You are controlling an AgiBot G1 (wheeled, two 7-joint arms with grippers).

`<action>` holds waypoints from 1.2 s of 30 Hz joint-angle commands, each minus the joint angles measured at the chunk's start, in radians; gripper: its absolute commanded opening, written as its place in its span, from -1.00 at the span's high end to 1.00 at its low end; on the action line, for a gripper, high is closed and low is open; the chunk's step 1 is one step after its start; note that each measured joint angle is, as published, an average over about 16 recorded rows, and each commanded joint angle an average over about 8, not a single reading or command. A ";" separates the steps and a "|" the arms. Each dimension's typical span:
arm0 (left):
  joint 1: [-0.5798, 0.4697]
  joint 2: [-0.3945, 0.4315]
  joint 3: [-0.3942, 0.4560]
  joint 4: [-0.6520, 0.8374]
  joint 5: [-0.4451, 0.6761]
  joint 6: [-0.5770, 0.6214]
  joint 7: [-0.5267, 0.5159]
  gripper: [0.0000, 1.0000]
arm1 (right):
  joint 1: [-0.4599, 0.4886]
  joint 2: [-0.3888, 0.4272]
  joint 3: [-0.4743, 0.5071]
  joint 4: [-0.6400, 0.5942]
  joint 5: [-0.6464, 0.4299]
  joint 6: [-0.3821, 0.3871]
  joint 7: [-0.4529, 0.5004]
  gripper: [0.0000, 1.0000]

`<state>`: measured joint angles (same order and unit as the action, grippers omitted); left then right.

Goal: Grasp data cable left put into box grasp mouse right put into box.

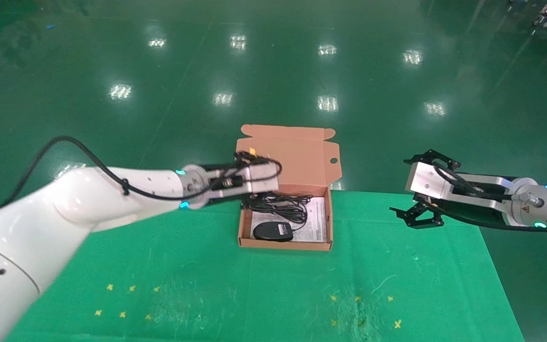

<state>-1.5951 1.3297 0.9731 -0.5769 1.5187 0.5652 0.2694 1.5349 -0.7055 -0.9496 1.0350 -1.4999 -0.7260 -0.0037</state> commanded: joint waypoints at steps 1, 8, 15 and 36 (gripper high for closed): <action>-0.014 -0.009 0.000 -0.007 0.002 -0.013 -0.014 -1.00 | 0.006 0.002 0.005 0.005 -0.001 0.008 -0.004 -1.00; -0.081 -0.027 -0.005 -0.003 0.025 -0.064 -0.030 -1.00 | 0.051 0.012 0.002 0.018 -0.055 0.009 -0.024 -1.00; -0.067 -0.062 -0.035 -0.030 -0.007 -0.030 -0.053 -1.00 | 0.039 0.014 0.031 0.028 -0.033 -0.030 -0.016 -1.00; 0.147 -0.301 -0.274 -0.276 -0.291 0.319 -0.200 -1.00 | -0.143 0.043 0.263 0.109 0.259 -0.299 0.059 -1.00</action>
<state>-1.4481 1.0282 0.6984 -0.8535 1.2272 0.8849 0.0695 1.3919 -0.6625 -0.6859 1.1438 -1.2407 -1.0254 0.0558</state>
